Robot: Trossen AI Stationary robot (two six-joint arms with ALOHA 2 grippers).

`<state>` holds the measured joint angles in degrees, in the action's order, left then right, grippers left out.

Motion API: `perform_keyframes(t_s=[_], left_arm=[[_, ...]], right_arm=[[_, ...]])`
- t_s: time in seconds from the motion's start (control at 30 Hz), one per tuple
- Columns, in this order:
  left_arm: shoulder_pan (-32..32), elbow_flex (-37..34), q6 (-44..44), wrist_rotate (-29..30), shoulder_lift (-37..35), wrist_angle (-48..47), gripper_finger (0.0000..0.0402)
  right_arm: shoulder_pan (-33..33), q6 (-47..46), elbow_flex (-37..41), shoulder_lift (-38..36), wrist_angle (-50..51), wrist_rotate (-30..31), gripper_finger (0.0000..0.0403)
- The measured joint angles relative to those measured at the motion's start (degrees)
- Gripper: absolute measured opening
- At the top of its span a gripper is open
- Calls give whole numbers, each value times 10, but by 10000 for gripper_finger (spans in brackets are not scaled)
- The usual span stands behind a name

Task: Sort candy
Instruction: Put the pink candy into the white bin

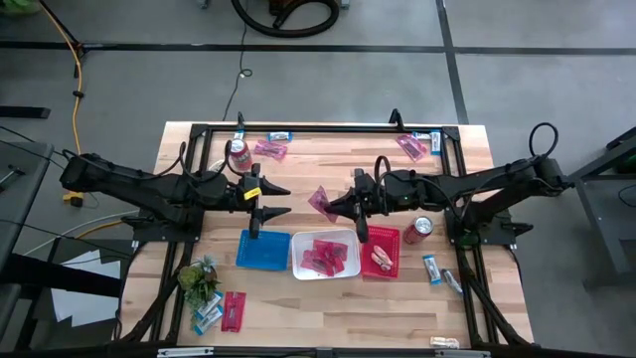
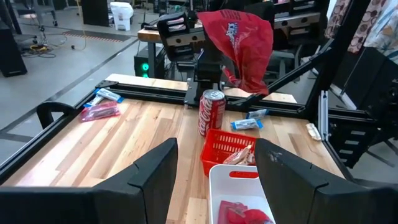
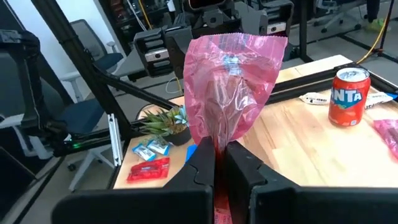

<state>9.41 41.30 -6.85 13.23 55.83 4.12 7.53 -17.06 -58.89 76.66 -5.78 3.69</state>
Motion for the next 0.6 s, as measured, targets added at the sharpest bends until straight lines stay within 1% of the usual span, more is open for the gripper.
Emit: perform_keyframes(t_s=[0.1,0.23,0.33,0.4,0.43,0.5,0.6], left_arm=[[0,0,0,0,0,1,200],[0,0,0,0,0,4,200],[0,0,0,0,0,4,200],[0,0,0,0,0,4,200],[0,0,0,0,0,4,200],[0,0,-6,0,0,5,200],[0,0,-23,0,0,5,200]], right_arm=[[0,-3,0,0,0,-9,3],[0,-67,0,0,1,-14,3],[1,-95,0,0,27,-64,3],[10,-116,0,0,65,-97,3],[18,-130,0,0,88,-104,3],[35,-153,0,0,146,-103,3],[64,-176,0,7,216,-63,3]])
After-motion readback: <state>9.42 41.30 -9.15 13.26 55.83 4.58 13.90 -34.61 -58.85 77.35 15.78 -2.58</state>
